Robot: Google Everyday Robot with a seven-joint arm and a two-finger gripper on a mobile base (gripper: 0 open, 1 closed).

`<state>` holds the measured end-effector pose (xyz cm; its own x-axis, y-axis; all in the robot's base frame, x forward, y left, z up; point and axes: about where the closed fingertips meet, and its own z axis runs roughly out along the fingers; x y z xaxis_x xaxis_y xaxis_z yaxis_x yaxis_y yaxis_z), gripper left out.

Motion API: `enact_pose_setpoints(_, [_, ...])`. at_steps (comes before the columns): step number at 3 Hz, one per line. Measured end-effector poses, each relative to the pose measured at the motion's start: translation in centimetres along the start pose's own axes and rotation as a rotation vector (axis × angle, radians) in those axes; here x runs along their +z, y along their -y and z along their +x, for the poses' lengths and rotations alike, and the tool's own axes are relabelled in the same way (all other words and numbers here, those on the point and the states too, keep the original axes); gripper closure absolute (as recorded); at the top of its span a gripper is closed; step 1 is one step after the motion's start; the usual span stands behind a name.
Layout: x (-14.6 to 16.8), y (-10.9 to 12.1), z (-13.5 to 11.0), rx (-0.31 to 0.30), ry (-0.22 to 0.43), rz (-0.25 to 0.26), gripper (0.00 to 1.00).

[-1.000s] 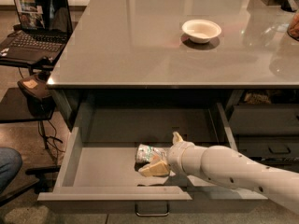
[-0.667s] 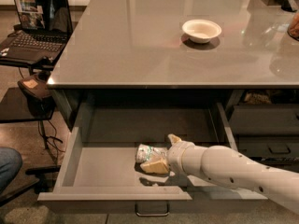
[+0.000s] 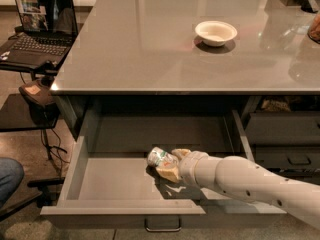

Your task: Pick 7up can from top drawer and place on counter

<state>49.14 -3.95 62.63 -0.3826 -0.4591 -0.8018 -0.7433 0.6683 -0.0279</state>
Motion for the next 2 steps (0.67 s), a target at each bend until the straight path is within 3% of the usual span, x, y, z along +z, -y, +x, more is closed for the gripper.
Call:
enact_pose_setpoints(1, [-0.2, 0.3, -0.2, 0.003, 0.004, 0.003, 0.88])
enact_pose_setpoints(2, [-2.4, 3.3, -1.5, 0.003, 0.017, 0.022, 1.0])
